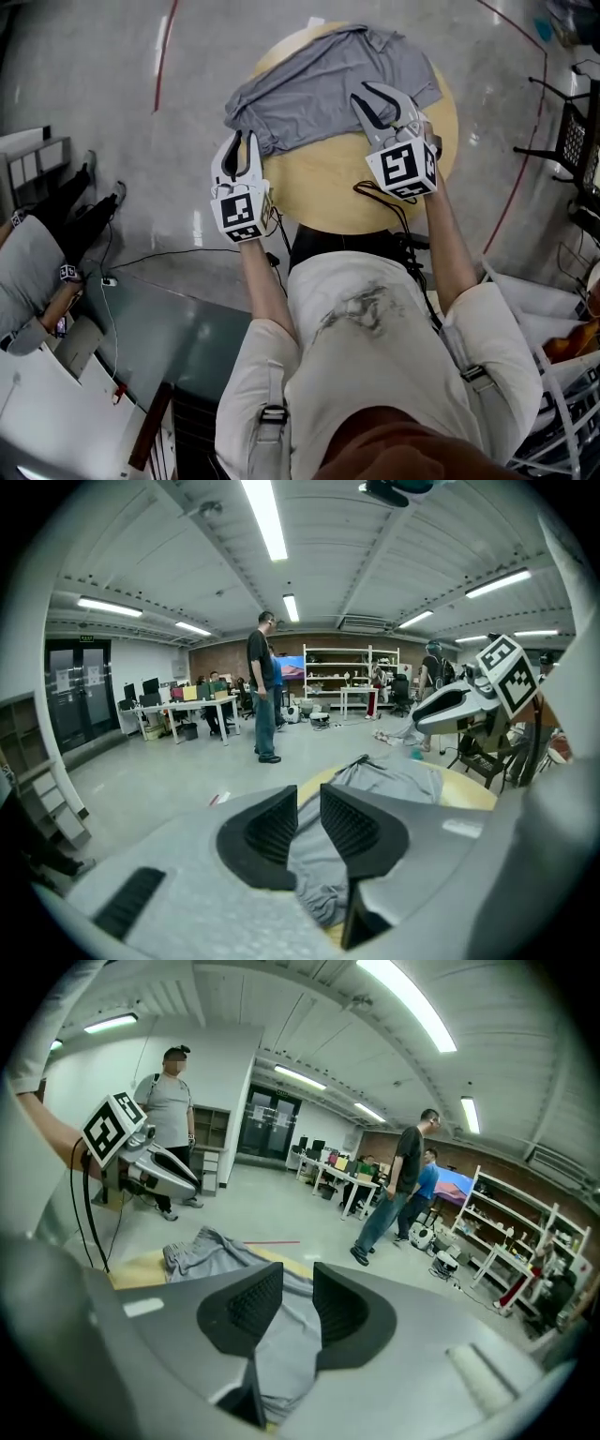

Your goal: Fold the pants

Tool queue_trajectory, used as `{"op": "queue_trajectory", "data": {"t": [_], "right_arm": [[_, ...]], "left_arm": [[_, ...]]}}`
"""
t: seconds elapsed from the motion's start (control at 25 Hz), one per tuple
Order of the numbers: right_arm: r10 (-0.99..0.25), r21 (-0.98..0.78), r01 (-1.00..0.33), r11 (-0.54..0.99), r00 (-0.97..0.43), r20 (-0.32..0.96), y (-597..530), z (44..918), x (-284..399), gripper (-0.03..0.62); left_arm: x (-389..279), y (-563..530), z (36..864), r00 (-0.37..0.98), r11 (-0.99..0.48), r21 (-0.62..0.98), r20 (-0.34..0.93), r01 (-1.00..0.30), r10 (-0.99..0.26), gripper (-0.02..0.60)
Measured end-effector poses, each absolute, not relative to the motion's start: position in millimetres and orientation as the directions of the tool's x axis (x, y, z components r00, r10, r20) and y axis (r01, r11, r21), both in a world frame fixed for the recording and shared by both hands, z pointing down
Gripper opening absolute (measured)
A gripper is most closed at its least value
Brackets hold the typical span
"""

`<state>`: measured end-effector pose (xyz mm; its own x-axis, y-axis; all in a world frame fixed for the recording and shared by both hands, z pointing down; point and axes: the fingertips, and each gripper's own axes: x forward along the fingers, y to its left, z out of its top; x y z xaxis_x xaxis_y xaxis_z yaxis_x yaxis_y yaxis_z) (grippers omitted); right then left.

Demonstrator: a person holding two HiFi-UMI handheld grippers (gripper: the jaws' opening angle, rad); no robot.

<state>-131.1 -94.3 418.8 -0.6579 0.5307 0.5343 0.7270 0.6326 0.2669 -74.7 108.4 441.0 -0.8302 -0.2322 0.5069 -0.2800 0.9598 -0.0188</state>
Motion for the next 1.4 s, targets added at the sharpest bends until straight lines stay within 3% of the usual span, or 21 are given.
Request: {"op": "queue_trajectory", "data": {"t": [0.68, 1.4], "right_arm": [[0.487, 0.251, 0.654, 0.713, -0.72, 0.494, -96.6, 367.4, -59.7, 0.009], [0.174, 0.263, 0.366, 0.893, -0.817, 0.55, 12.1, 380.2, -19.2, 0.009]], "left_arm": [[-64.1, 68.9, 370.2, -0.8, 0.873, -0.08, 0.448, -0.481, -0.4, 0.009], [-65.7, 133.6, 384.0, -0.536, 0.587, 0.012, 0.394, -0.809, -0.747, 0.008]]}}
